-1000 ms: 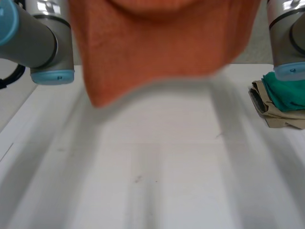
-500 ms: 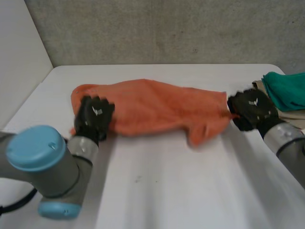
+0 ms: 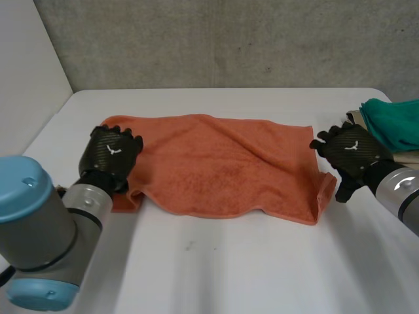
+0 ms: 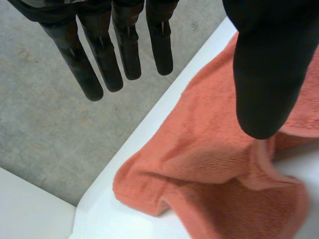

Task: Fold the laundry.

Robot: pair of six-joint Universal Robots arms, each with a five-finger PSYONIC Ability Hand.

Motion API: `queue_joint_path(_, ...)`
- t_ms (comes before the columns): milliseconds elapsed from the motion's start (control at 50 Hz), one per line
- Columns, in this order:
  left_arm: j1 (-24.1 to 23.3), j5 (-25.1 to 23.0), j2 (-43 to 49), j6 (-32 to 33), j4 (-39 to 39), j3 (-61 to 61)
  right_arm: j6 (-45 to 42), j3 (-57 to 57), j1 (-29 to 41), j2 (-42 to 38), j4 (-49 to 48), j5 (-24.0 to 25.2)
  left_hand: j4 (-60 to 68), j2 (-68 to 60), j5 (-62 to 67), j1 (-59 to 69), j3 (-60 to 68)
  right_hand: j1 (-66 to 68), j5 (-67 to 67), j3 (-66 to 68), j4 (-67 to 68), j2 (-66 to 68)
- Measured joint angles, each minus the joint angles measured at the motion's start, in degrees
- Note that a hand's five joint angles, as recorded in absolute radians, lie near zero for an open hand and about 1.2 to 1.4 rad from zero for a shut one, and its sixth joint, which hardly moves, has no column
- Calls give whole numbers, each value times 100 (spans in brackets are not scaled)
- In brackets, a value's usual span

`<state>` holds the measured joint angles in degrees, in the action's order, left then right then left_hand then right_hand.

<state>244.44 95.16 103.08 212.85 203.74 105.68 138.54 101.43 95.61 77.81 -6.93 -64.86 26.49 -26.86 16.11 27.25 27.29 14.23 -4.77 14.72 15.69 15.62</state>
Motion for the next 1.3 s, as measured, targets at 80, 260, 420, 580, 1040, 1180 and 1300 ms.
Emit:
queue_joint_path(80,306,-343,-102,-22,-64,74,-581,110,275,7,75,-24,0,0,0,0,0,23,-312,284,162,194)
queue_joint_path(260,797,-903,-52,-244,-230,117,-1968,380,509,-576,-76,-247,0,0,0,0,0,665,-879,935,835,786)
queue_joint_path(420,1206,-1324,35,-424,-263,102,-2313,413,459,-1077,-822,-470,-33,10,-5,0,-4,3640,-4086,4271,4182,4331)
queue_joint_path(580,1512,-1748,211,-521,-480,67,-1998,432,442,-1124,-1472,-541,-200,179,-186,-122,-197,4233,-5163,5262,5246,5185)
queue_joint_path(1040,1209,-1963,687,-1569,-809,-31,-259,113,117,-1138,-1484,-1470,-365,358,-332,-292,-362,4234,-5164,5262,5248,5185)
queue_joint_path(1180,948,-1845,917,-2212,-787,-174,129,88,92,-1111,-1423,-1461,-363,358,-330,-292,-362,4234,-5164,5262,5248,5185)
queue_joint_path(1300,634,-1364,1192,-2304,-758,-459,179,89,86,-1107,-1351,-1461,-352,342,-308,-291,-356,4234,-5164,5262,5248,5185)
